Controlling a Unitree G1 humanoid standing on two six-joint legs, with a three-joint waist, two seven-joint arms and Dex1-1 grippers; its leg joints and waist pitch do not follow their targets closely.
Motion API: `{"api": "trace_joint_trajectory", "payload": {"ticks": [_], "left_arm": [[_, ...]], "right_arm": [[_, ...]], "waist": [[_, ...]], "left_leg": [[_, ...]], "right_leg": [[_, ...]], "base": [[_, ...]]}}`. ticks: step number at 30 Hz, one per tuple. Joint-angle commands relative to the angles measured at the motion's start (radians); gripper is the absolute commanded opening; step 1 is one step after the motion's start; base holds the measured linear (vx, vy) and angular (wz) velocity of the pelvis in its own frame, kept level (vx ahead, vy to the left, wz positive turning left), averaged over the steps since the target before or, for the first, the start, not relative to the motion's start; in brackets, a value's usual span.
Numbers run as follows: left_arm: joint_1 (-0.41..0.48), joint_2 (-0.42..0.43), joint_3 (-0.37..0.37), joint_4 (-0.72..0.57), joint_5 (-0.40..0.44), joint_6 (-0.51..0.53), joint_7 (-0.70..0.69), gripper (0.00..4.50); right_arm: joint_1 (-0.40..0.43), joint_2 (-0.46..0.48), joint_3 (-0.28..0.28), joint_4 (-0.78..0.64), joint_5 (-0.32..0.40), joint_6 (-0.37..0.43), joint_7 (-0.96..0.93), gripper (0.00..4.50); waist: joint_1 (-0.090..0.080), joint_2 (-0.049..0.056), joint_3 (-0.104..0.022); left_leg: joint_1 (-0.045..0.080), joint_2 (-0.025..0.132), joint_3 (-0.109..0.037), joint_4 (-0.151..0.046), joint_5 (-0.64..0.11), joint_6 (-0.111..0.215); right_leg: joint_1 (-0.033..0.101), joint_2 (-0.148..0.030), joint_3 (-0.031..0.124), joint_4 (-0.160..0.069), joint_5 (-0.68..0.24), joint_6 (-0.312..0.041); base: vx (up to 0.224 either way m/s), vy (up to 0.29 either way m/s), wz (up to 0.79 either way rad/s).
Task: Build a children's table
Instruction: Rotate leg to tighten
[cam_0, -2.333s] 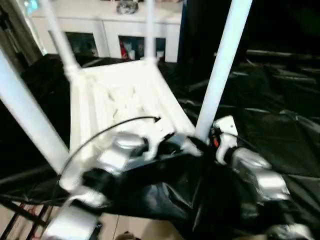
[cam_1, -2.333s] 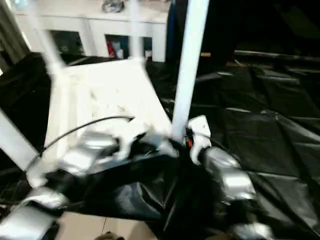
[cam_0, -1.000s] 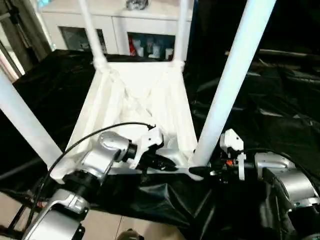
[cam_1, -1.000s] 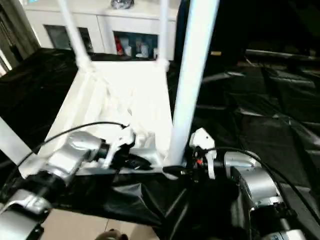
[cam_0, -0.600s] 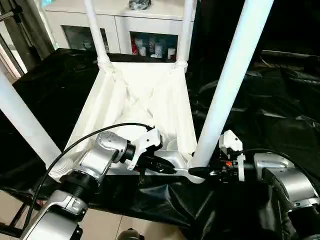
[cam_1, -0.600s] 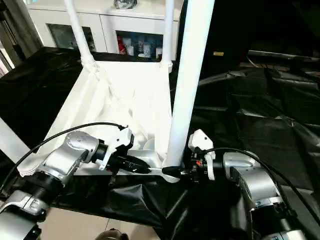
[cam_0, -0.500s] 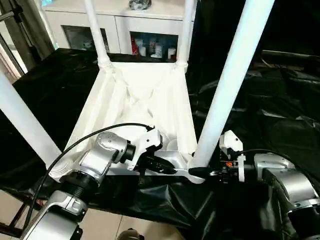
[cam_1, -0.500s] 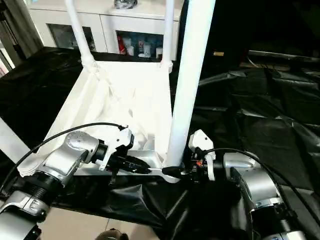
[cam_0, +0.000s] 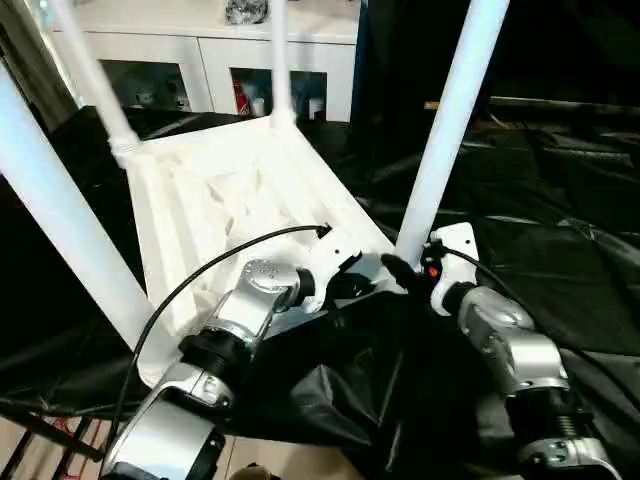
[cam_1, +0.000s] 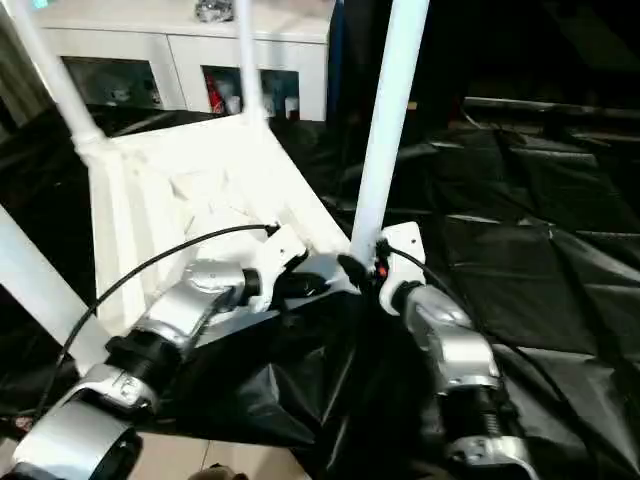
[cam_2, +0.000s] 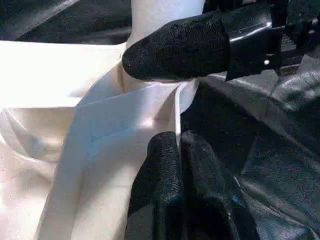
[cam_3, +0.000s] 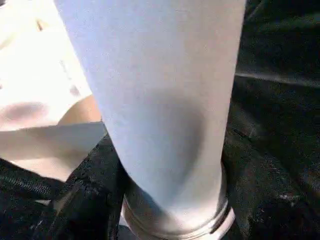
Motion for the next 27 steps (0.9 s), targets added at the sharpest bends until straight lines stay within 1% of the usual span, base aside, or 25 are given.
{"api": "trace_joint_trajectory", "payload": {"ticks": [1,2,4,5,7,10,11,12,13,14,15,16,17,19,20,21,22,23,24,25,26,27], "left_arm": [[-0.026,-0.088,-0.026,-0.046,-0.045,-0.041,-0.051,0.00],[-0.027,-0.087,-0.027,-0.043,-0.045,-0.047,-0.053,0.00],[-0.027,-0.079,-0.028,-0.042,-0.046,-0.052,-0.058,0.00],[-0.025,-0.060,-0.031,-0.042,-0.048,-0.061,-0.077,0.00],[-0.021,-0.047,-0.034,-0.049,-0.051,-0.067,-0.100,0.00],[-0.001,-0.001,-0.037,-0.089,-0.069,-0.072,-0.186,0.00],[0.006,0.013,-0.038,-0.103,-0.077,-0.072,-0.214,0.00],[0.014,0.034,-0.038,-0.123,-0.087,-0.068,-0.249,0.00],[0.018,0.045,-0.038,-0.134,-0.095,-0.067,-0.271,0.00],[0.018,0.045,-0.038,-0.134,-0.095,-0.067,-0.271,0.00],[0.025,0.060,-0.040,-0.150,-0.104,-0.061,-0.300,0.00],[0.030,0.074,-0.042,-0.163,-0.110,-0.055,-0.324,0.00],[0.035,0.089,-0.045,-0.174,-0.113,-0.051,-0.351,0.00],[0.043,0.120,-0.053,-0.191,-0.117,-0.037,-0.405,0.00],[0.046,0.129,-0.055,-0.197,-0.119,-0.032,-0.422,0.00],[0.049,0.140,-0.058,-0.205,-0.123,-0.026,-0.441,0.00],[0.055,0.152,-0.062,-0.217,-0.128,-0.018,-0.463,0.00],[0.061,0.165,-0.067,-0.231,-0.134,-0.010,-0.487,0.00],[0.067,0.176,-0.070,-0.243,-0.138,-0.004,-0.505,0.00],[0.067,0.176,-0.070,-0.243,-0.138,-0.004,-0.505,0.00],[0.070,0.181,-0.072,-0.249,-0.140,-0.002,-0.514,0.00],[0.072,0.187,-0.074,-0.255,-0.143,0.001,-0.521,0.00]], "right_arm": [[0.011,0.047,0.080,0.048,-0.008,0.019,0.038,2.99],[0.013,0.050,0.076,0.038,0.005,0.028,0.053,3.13],[0.015,0.046,0.076,0.022,0.016,0.030,0.076,3.19],[0.021,0.026,0.089,-0.004,0.017,0.030,0.117,3.48],[0.026,0.007,0.099,-0.019,0.015,0.027,0.148,3.60],[0.045,-0.067,0.126,-0.064,0.032,0.016,0.281,3.60],[0.052,-0.092,0.135,-0.079,0.040,0.013,0.327,3.60],[0.064,-0.132,0.150,-0.104,0.050,0.017,0.395,3.60],[0.071,-0.155,0.159,-0.120,0.054,0.018,0.431,3.60],[0.071,-0.155,0.159,-0.120,0.054,0.018,0.431,3.60],[0.079,-0.181,0.168,-0.137,0.058,0.021,0.472,3.60],[0.087,-0.205,0.174,-0.154,0.064,0.022,0.511,3.60],[0.094,-0.228,0.179,-0.172,0.073,0.035,0.552,3.60],[0.105,-0.269,0.186,-0.203,0.094,0.054,0.627,3.60],[0.106,-0.278,0.187,-0.208,0.100,0.057,0.644,3.60],[0.107,-0.288,0.188,-0.212,0.106,0.059,0.662,3.60],[0.105,-0.298,0.190,-0.214,0.111,0.062,0.680,3.60],[0.103,-0.306,0.195,-0.215,0.114,0.067,0.698,3.60],[0.101,-0.312,0.199,-0.217,0.117,0.072,0.714,3.60],[0.101,-0.312,0.199,-0.217,0.117,0.072,0.714,3.60],[0.099,-0.315,0.201,-0.218,0.117,0.075,0.721,3.60],[0.099,-0.317,0.204,-0.219,0.117,0.076,0.725,3.60]], "waist": [[0.002,-0.015,-0.056],[0.001,-0.014,-0.054],[0.002,-0.012,-0.053],[0.002,-0.012,-0.052],[0.004,-0.013,-0.053],[0.008,-0.014,-0.055],[0.009,-0.014,-0.057],[0.011,-0.013,-0.058],[0.012,-0.015,-0.058],[0.014,-0.012,-0.058],[0.015,-0.011,-0.057],[0.018,-0.013,-0.057],[0.025,-0.014,-0.056],[0.029,-0.010,-0.057],[0.036,-0.014,-0.056],[0.038,-0.012,-0.055],[0.039,-0.012,-0.056],[0.040,-0.015,-0.055],[0.042,-0.013,-0.055],[0.043,-0.013,-0.055],[0.045,-0.015,-0.055],[0.048,-0.014,-0.056]], "left_leg": [[0.011,0.047,-0.018,-0.077,-0.243,0.021],[0.010,0.047,-0.018,-0.078,-0.245,0.025],[0.012,0.048,-0.018,-0.079,-0.263,0.026],[0.011,0.048,-0.020,-0.080,-0.270,0.023],[0.013,0.049,-0.019,-0.080,-0.275,0.023],[0.011,0.050,-0.020,-0.078,-0.252,0.034],[0.009,0.051,-0.018,-0.075,-0.234,0.047],[0.010,0.052,-0.017,-0.073,-0.219,0.057],[0.009,0.053,-0.017,-0.072,-0.210,0.063],[0.010,0.054,-0.016,-0.071,-0.199,0.074],[0.011,0.053,-0.014,-0.069,-0.202,0.076],[0.011,0.054,-0.015,-0.070,-0.202,0.074],[0.013,0.057,-0.015,-0.069,-0.206,0.075],[0.013,0.058,-0.014,-0.069,-0.207,0.078],[0.014,0.059,-0.013,-0.069,-0.210,0.076],[0.014,0.060,-0.013,-0.069,-0.219,0.074],[0.014,0.061,-0.014,-0.070,-0.222,0.070],[0.014,0.061,-0.015,-0.071,-0.222,0.067],[0.015,0.061,-0.015,-0.072,-0.229,0.063],[0.015,0.062,-0.016,-0.072,-0.231,0.060],[0.015,0.062,-0.015,-0.073,-0.233,0.059],[0.017,0.062,-0.014,-0.071,-0.229,0.057]], "right_leg": [[0.045,-0.066,0.043,-0.082,-0.213,-0.183],[0.046,-0.065,0.042,-0.083,-0.214,-0.185],[0.045,-0.066,0.043,-0.086,-0.237,-0.184],[0.046,-0.067,0.043,-0.087,-0.252,-0.180],[0.045,-0.067,0.043,-0.088,-0.259,-0.175],[0.050,-0.066,0.042,-0.084,-0.210,-0.182],[0.052,-0.067,0.043,-0.078,-0.173,-0.193],[0.051,-0.065,0.042,-0.076,-0.141,-0.205],[0.053,-0.065,0.042,-0.074,-0.124,-0.209],[0.052,-0.065,0.041,-0.071,-0.106,-0.221],[0.048,-0.065,0.041,-0.072,-0.115,-0.230],[0.051,-0.065,0.039,-0.072,-0.123,-0.231],[0.052,-0.065,0.040,-0.072,-0.134,-0.230],[0.048,-0.065,0.041,-0.072,-0.145,-0.231],[0.049,-0.067,0.041,-0.072,-0.156,-0.231],[0.045,-0.067,0.042,-0.073,-0.169,-0.232],[0.047,-0.069,0.042,-0.072,-0.171,-0.233],[0.046,-0.068,0.041,-0.072,-0.178,-0.232],[0.045,-0.068,0.041,-0.072,-0.186,-0.232],[0.044,-0.067,0.042,-0.071,-0.187,-0.232],[0.044,-0.067,0.043,-0.071,-0.188,-0.231],[0.043,-0.068,0.043,-0.071,-0.187,-0.233]], "base": [[0.000,0.000,0.00],[0.000,0.000,0.00],[0.000,0.000,0.00],[0.000,0.000,0.00],[0.000,0.000,0.00],[0.000,0.000,0.00],[0.000,0.000,0.00],[0.000,0.000,0.00],[0.000,0.000,0.00],[0.000,0.000,0.00],[0.000,0.000,0.00],[0.000,0.000,0.00],[0.000,0.000,0.00],[0.000,0.000,0.00],[0.000,0.000,0.00],[0.000,0.000,0.00],[0.000,0.000,0.00],[0.000,0.000,0.00],[0.000,0.000,0.00],[0.000,0.000,0.00],[0.000,0.000,0.00],[0.000,0.000,0.00]]}}
